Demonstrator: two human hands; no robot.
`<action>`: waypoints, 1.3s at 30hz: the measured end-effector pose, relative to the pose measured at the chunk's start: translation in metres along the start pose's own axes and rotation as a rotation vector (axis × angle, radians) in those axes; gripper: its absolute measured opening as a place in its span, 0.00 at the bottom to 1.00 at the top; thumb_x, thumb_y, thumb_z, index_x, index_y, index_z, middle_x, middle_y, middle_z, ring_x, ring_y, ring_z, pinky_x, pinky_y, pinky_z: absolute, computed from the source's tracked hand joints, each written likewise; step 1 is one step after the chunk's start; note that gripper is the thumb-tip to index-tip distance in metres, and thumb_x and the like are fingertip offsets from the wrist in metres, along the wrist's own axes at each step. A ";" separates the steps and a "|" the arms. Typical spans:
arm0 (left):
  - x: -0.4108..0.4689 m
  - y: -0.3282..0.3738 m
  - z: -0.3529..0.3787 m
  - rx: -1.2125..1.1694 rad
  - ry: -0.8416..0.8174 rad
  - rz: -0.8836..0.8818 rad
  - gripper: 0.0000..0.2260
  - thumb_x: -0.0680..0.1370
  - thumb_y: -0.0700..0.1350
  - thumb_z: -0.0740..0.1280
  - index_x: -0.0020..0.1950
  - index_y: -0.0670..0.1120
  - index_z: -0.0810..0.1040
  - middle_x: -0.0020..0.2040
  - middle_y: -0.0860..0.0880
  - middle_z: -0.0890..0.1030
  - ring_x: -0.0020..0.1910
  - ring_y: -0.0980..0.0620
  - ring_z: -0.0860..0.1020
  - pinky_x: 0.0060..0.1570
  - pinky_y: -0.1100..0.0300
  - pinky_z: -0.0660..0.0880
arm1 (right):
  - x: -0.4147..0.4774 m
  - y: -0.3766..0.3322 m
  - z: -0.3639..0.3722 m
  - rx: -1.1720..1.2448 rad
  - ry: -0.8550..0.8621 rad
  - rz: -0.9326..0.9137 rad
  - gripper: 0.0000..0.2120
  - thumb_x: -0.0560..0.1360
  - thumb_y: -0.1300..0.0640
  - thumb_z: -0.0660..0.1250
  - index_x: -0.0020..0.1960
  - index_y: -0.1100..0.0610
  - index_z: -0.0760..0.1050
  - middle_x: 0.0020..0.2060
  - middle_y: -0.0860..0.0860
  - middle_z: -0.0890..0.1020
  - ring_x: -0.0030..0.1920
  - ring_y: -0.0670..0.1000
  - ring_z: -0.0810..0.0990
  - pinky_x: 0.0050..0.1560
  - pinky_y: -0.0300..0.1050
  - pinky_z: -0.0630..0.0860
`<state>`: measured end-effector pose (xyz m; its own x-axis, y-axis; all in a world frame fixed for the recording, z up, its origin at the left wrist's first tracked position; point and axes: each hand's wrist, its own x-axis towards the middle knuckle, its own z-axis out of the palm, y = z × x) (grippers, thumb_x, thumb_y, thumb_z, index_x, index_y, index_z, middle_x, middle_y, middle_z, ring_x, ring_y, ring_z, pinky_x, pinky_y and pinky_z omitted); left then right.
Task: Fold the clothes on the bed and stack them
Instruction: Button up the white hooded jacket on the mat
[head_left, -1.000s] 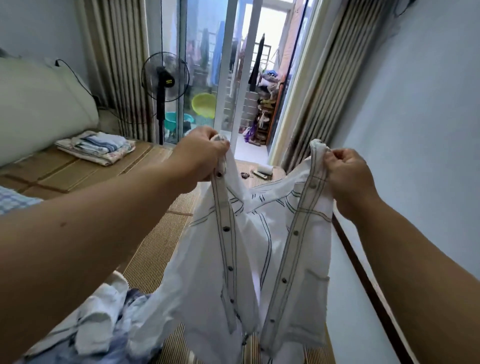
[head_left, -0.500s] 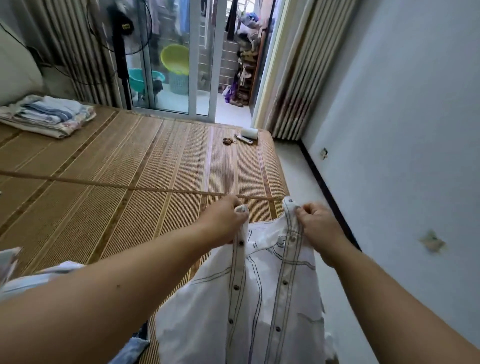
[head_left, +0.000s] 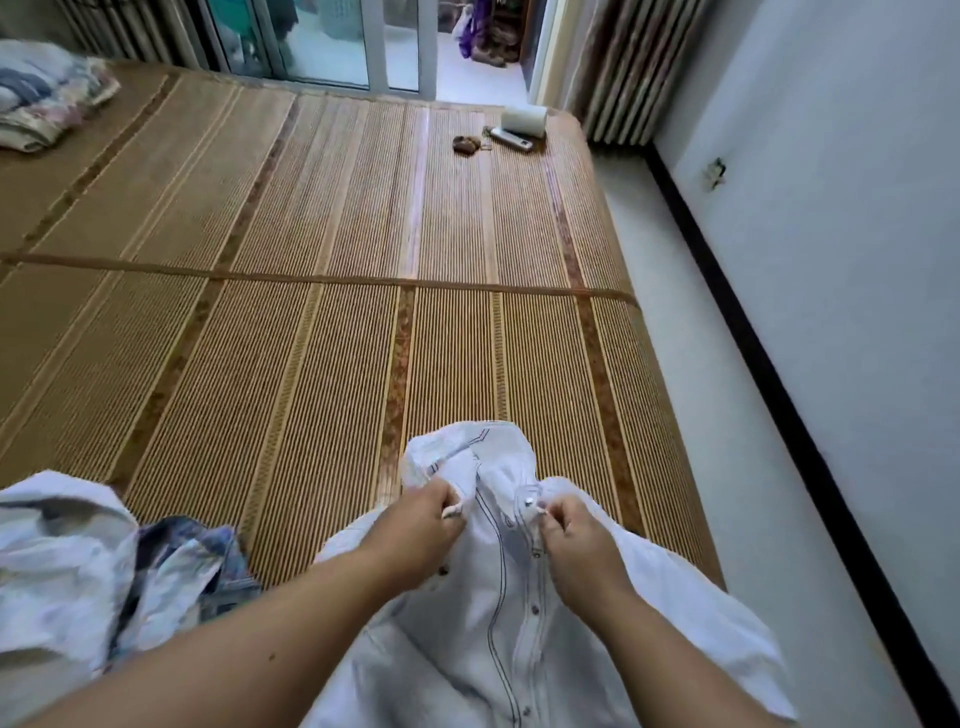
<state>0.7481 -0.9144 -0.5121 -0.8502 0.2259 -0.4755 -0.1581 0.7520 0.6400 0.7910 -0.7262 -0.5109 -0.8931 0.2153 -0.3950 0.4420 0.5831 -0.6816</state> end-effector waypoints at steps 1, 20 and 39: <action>0.009 -0.013 0.013 0.023 -0.019 -0.016 0.08 0.79 0.50 0.63 0.40 0.53 0.68 0.36 0.54 0.74 0.33 0.57 0.71 0.29 0.60 0.62 | 0.007 0.015 0.013 -0.034 -0.040 -0.002 0.06 0.80 0.54 0.58 0.44 0.50 0.69 0.38 0.48 0.78 0.42 0.50 0.76 0.39 0.45 0.68; 0.143 -0.078 0.032 -0.104 0.167 -0.450 0.32 0.69 0.54 0.75 0.67 0.46 0.67 0.59 0.48 0.78 0.53 0.45 0.78 0.53 0.54 0.75 | 0.173 0.055 0.049 0.074 -0.291 0.368 0.21 0.72 0.51 0.72 0.59 0.62 0.74 0.42 0.56 0.81 0.29 0.50 0.77 0.32 0.42 0.71; 0.239 0.006 -0.110 -0.290 0.662 0.042 0.09 0.75 0.42 0.66 0.52 0.54 0.73 0.42 0.54 0.78 0.37 0.55 0.77 0.29 0.61 0.69 | 0.274 -0.034 -0.043 0.331 0.272 -0.099 0.07 0.69 0.61 0.66 0.47 0.56 0.78 0.44 0.54 0.82 0.47 0.57 0.81 0.48 0.54 0.79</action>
<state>0.4888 -0.9240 -0.5561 -0.9698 -0.2405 -0.0400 -0.1669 0.5356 0.8278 0.5276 -0.6531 -0.5696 -0.9025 0.3951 -0.1713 0.3163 0.3383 -0.8863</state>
